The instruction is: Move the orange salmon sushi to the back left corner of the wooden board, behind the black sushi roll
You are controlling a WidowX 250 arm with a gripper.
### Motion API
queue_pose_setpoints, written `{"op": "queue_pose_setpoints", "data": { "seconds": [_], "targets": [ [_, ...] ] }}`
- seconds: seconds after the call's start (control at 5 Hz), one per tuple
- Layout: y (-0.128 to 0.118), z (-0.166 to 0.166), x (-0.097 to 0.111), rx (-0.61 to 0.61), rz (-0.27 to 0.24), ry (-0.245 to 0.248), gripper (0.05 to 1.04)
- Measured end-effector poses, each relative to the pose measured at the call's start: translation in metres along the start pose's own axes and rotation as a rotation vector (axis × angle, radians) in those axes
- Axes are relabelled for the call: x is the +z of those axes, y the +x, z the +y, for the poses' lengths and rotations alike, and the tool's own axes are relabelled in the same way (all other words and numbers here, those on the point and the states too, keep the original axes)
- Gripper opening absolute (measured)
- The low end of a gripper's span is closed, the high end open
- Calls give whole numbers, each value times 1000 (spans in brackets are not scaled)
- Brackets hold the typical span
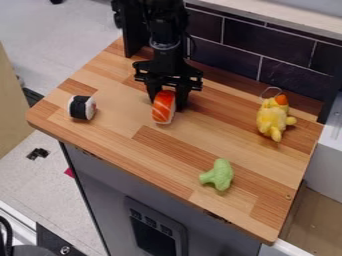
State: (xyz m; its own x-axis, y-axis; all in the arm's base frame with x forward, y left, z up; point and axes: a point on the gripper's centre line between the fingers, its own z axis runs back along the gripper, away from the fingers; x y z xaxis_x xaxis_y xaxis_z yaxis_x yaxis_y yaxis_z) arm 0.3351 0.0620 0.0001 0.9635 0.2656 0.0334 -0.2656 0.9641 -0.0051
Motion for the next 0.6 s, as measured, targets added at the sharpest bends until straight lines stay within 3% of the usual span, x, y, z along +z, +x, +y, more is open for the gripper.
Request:
{"op": "queue_pose_setpoints", "data": {
  "seconds": [0.2, 0.6],
  "targets": [
    [-8, -1, 4, 4, 73, -16, 561],
    [-6, 11, 37, 19, 40, -57, 561]
  ]
}}
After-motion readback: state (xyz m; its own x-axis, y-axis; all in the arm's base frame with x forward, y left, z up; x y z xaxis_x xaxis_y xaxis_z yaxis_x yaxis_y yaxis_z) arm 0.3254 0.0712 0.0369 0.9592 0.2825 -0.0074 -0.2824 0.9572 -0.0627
